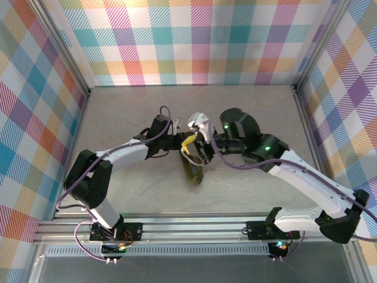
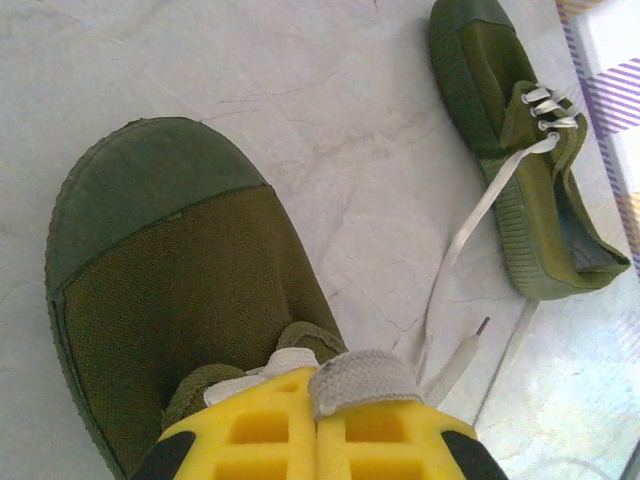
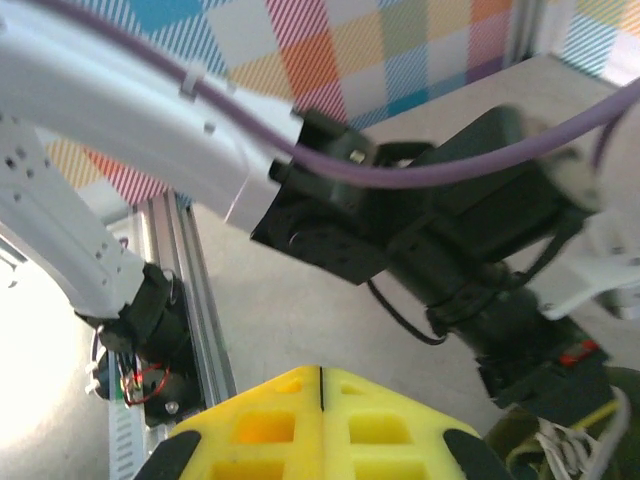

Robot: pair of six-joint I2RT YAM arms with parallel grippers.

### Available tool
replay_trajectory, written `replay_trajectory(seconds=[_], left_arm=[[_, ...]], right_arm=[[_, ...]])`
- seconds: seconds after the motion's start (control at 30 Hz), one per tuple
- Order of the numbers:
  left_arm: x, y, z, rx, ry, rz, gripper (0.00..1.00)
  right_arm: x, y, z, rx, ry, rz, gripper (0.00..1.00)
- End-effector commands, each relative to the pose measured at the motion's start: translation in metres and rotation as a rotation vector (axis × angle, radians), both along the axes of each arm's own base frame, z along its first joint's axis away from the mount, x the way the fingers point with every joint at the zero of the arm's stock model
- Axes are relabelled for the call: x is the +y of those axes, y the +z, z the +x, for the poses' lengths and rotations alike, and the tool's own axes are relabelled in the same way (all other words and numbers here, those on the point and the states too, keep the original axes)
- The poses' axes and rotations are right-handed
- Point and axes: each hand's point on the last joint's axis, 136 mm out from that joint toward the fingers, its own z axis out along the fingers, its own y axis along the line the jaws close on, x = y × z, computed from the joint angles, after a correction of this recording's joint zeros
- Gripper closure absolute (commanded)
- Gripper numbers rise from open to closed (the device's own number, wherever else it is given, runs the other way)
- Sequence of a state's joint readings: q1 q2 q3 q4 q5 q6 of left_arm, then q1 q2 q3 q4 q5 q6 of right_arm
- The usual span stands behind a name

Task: Tie the shoes

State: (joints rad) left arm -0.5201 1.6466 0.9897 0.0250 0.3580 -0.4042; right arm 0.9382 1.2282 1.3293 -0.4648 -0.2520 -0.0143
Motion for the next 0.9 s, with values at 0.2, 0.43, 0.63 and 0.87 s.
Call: replay_trajectory(seconds=[0.2,0.43,0.63,0.87], left_arm=[[-0.009,0.011,-0.001,0.038,-0.063,-0.092,1.0],[-0.011,0.014,-0.002,0.045,-0.086,-0.104,1.0],[-0.013,0.018,-0.002,0.044,-0.102,-0.111,1.0],[-0.013,0.021,-0.004,0.043,-0.119,-0.112,1.0]], right_arm=[[0.086,-0.047,-0.023,-0.361,0.181,-0.114,1.0],[0.12,-0.124,-0.022,-0.513,0.191,-0.35,1.0],[0.142,-0.187,-0.01,-0.669,0.195,-0.553,1.0],[0.173,-0.228,0.011,-0.797,0.205,-0.677,1.0]])
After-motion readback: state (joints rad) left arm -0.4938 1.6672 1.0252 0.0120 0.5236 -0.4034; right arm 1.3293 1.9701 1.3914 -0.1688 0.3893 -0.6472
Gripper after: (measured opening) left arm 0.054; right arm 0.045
